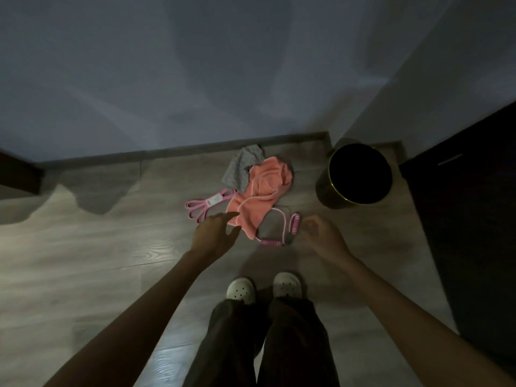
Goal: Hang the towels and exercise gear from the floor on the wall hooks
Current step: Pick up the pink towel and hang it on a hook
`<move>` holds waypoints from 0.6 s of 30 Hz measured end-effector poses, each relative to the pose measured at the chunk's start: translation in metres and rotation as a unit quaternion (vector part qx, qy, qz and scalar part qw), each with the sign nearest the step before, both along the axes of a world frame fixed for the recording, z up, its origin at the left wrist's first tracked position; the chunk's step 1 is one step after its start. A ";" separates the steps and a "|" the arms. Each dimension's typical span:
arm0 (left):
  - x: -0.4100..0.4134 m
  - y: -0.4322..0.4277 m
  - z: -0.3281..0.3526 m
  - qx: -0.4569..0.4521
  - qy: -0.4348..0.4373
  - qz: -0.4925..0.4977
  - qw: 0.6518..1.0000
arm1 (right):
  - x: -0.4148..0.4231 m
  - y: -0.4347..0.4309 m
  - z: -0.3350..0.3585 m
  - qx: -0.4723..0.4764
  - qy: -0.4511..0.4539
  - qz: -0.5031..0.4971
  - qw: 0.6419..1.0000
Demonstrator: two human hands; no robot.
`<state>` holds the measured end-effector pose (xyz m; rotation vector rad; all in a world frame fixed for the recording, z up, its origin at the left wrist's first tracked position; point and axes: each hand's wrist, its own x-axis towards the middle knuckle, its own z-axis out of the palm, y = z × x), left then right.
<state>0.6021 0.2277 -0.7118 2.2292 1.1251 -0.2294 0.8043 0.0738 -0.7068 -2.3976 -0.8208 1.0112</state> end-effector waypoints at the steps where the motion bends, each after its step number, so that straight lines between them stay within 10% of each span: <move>1: 0.002 0.002 -0.024 -0.003 0.002 0.008 1.000 | 0.002 0.005 -0.025 0.000 0.003 0.005 1.000; 18: 0.066 0.093 -0.425 -0.065 -0.031 0.075 0.995 | 0.074 0.120 -0.413 0.095 -0.071 0.081 0.990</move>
